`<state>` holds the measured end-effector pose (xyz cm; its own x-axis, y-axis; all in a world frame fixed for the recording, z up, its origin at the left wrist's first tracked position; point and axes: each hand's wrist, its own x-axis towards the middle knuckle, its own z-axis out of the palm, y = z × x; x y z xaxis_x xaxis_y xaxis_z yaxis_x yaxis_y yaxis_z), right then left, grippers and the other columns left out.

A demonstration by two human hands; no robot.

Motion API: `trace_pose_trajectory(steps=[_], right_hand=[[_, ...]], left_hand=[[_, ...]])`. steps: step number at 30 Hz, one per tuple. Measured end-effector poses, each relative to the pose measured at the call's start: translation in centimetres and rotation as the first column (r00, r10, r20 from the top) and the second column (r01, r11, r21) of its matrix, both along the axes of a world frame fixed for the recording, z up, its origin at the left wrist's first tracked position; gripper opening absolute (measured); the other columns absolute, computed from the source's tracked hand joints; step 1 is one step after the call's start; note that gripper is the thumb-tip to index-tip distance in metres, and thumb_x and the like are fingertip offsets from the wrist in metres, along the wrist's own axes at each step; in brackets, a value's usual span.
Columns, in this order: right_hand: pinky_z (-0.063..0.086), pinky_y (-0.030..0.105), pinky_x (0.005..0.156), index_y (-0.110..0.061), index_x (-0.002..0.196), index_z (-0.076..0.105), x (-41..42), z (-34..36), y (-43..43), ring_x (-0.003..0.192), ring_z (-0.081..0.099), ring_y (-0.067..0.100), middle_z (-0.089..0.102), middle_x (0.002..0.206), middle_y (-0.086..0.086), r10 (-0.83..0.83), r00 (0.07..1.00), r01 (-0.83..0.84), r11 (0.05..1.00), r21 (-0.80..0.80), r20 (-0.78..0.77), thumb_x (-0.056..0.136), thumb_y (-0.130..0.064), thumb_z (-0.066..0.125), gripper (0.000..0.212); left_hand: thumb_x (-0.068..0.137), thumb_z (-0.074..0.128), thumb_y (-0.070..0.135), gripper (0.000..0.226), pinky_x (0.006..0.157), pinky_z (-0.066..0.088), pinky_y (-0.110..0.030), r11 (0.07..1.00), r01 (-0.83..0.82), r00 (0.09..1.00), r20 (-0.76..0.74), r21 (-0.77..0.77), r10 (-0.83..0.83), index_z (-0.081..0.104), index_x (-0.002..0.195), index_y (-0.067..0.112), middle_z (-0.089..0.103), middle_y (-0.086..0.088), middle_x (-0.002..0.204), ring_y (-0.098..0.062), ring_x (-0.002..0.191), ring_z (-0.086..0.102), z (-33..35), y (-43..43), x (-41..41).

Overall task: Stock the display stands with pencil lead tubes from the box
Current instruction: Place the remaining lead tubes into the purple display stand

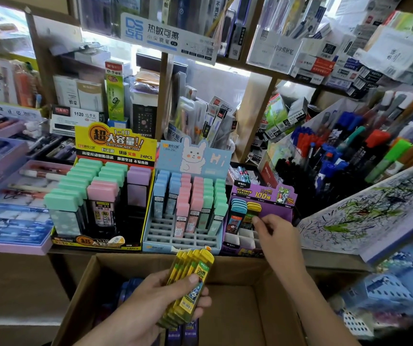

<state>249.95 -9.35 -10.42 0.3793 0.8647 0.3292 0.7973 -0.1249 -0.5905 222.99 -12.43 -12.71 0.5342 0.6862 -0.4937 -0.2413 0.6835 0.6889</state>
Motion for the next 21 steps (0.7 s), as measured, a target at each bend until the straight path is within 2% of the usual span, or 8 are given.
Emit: trace_pose_trajectory(steps=[4, 8, 11, 13, 15, 17, 21], right_hand=[[0.049, 0.017, 0.064, -0.030, 0.092, 0.069, -0.5, 0.9, -1.3, 0.078, 0.064, -0.004, 0.069, 0.080, -0.017, -0.016, 0.992, 0.029, 0.995, 0.097, -0.126, 0.097, -0.026, 0.068, 0.006], [0.054, 0.016, 0.064, -0.030, 0.089, 0.071, -2.2, 2.3, -3.7, 0.077, 0.067, 0.002, 0.071, 0.080, -0.015, 0.071, 0.971, -0.015, 0.971, 0.237, -0.229, 0.093, -0.020, 0.070, 0.011], [0.052, 0.020, 0.053, -0.025, 0.084, 0.075, -4.2, 2.0, -5.2, 0.062, 0.064, 0.005, 0.073, 0.075, -0.004, 0.204, 0.880, -0.143, 0.975, 0.170, -0.429, 0.092, -0.020, 0.073, 0.010], [0.043, 0.019, 0.046, -0.022, 0.081, 0.076, -5.5, 1.0, -5.9, 0.053, 0.054, 0.007, 0.071, 0.069, 0.002, 0.216, 0.748, -0.216, 0.973, 0.078, -0.627, 0.092, -0.019, 0.073, 0.012], [0.039, 0.020, 0.045, -0.022, 0.080, 0.076, -6.3, -0.4, -6.3, 0.051, 0.050, 0.009, 0.071, 0.070, 0.006, 0.170, 0.635, -0.291, 0.956, -0.030, -0.753, 0.093, -0.020, 0.072, 0.014], [0.040, 0.022, 0.046, -0.021, 0.083, 0.077, -6.8, -1.5, -6.5, 0.053, 0.053, 0.010, 0.073, 0.076, 0.008, 0.134, 0.592, -0.364, 0.924, -0.115, -0.795, 0.092, -0.028, 0.074, 0.012], [0.042, 0.023, 0.049, -0.014, 0.088, 0.079, -7.2, -2.9, -6.4, 0.057, 0.054, 0.010, 0.069, 0.075, 0.008, 0.102, 0.534, -0.410, 0.900, -0.152, -0.839, 0.085, -0.047, 0.077, 0.034]], left_hand=[[0.073, 0.086, 0.021, 0.057, 0.072, 0.062, -0.040, 1.000, -0.015, 1.000, 0.012, -0.013, 0.015, 0.067, 0.118, -0.008, 0.072, -0.031, 0.110, -0.043, 0.103, 0.073, 0.0, -0.1, 0.0], [0.070, 0.086, 0.022, 0.058, 0.069, 0.063, -0.039, 1.000, -0.024, 1.000, 0.009, -0.010, 0.024, 0.068, 0.117, -0.007, 0.073, -0.031, 0.109, -0.043, 0.101, 0.074, -0.1, 0.0, -0.1], [0.076, 0.083, 0.017, 0.053, 0.071, 0.065, -0.042, 1.000, -0.012, 1.000, 0.009, -0.001, 0.012, 0.065, 0.119, -0.007, 0.073, -0.031, 0.109, -0.042, 0.101, 0.074, 0.0, 0.0, 0.0], [0.080, 0.079, 0.011, 0.048, 0.074, 0.065, -0.045, 1.000, -0.009, 1.000, 0.009, -0.012, 0.009, 0.063, 0.122, -0.006, 0.073, -0.031, 0.109, -0.042, 0.101, 0.074, 0.0, 0.1, 0.1], [0.081, 0.076, 0.006, 0.046, 0.076, 0.065, -0.047, 1.000, -0.007, 1.000, 0.003, -0.022, 0.007, 0.061, 0.123, -0.005, 0.073, -0.031, 0.109, -0.043, 0.101, 0.074, 0.1, 0.1, 0.1], [0.082, 0.073, 0.001, 0.042, 0.078, 0.064, -0.048, 1.000, -0.007, 1.000, -0.008, -0.022, 0.007, 0.063, 0.123, -0.006, 0.072, -0.032, 0.110, -0.043, 0.101, 0.073, 0.2, 0.1, 0.2], [0.084, 0.072, 0.000, 0.031, 0.078, 0.064, -0.047, 1.000, 0.002, 1.000, -0.028, 0.001, -0.002, 0.071, 0.114, -0.005, 0.072, -0.032, 0.111, -0.043, 0.103, 0.073, 0.2, 0.0, 0.3]])
